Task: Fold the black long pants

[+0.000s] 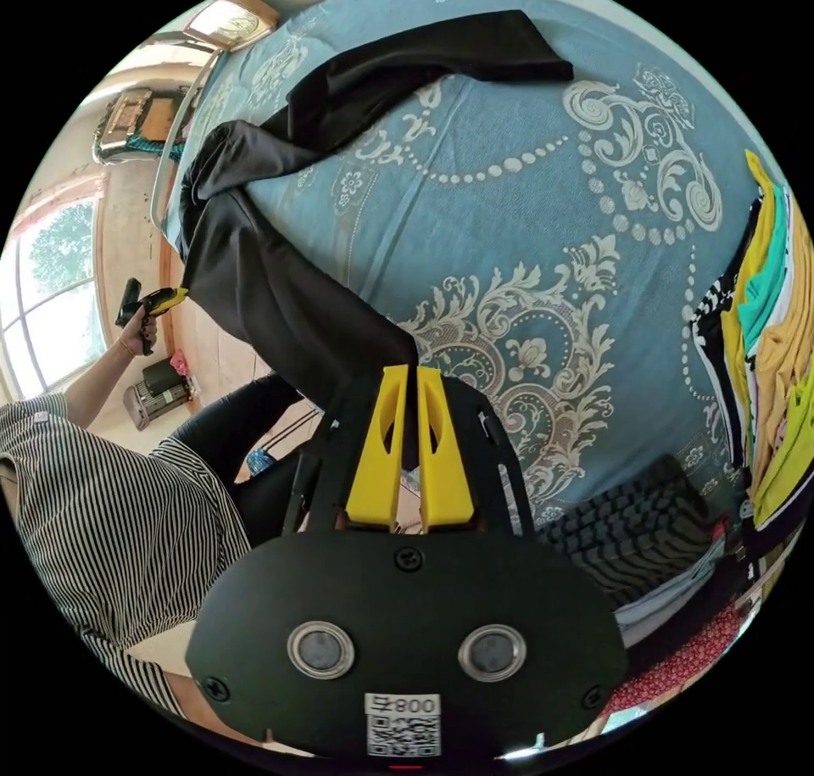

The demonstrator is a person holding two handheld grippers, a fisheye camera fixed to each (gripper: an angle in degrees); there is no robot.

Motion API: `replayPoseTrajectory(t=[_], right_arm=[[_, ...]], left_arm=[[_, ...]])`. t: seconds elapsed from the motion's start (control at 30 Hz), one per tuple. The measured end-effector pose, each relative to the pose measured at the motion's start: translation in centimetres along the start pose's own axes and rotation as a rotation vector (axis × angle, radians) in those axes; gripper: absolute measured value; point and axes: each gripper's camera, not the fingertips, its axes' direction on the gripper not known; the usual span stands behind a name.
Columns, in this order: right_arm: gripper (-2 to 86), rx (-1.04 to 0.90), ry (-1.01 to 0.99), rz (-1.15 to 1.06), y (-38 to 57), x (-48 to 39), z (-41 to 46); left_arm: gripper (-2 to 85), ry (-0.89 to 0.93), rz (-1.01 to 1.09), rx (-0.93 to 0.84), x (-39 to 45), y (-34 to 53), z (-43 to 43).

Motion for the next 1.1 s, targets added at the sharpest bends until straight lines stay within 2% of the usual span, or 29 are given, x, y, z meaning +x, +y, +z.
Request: replayPoseTrajectory(t=[0.1,0.2,0.33,0.57,0.77,0.93,1.1], right_arm=[[4.4,-0.054,0.027,0.025,-2.3,2.2,1.8],[5.4,-0.082,0.124,0.123,-2.1,4.5,3.8],[5.8,0.027,0.075,0.230,4.8,7.2,4.1],[6.4,0.194,-0.281,0.420,19.0,10.5,9.3],[2.0,0.220,-0.442,0.391,23.8,12.4,11.8],[1.0,0.378,-0.715,0.289,29.1,13.2,9.5],[1.3,0.595,-0.911,0.206,32.9,13.8,5.2]], left_arm=[[3.5,-0.014,-0.041,-0.043,0.9,-1.6,0.8],[4.2,-0.089,0.009,-0.060,3.7,-2.1,0.4],[4.9,-0.180,0.161,-0.159,9.3,-1.2,0.6],[6.4,-0.163,0.575,-0.464,26.2,-3.0,9.1],[6.9,-0.242,0.922,-0.594,40.3,-3.7,13.0],[9.4,-0.269,1.158,-0.551,49.8,-2.4,11.6],[11.4,-0.401,1.469,-0.490,60.6,0.0,13.3]])
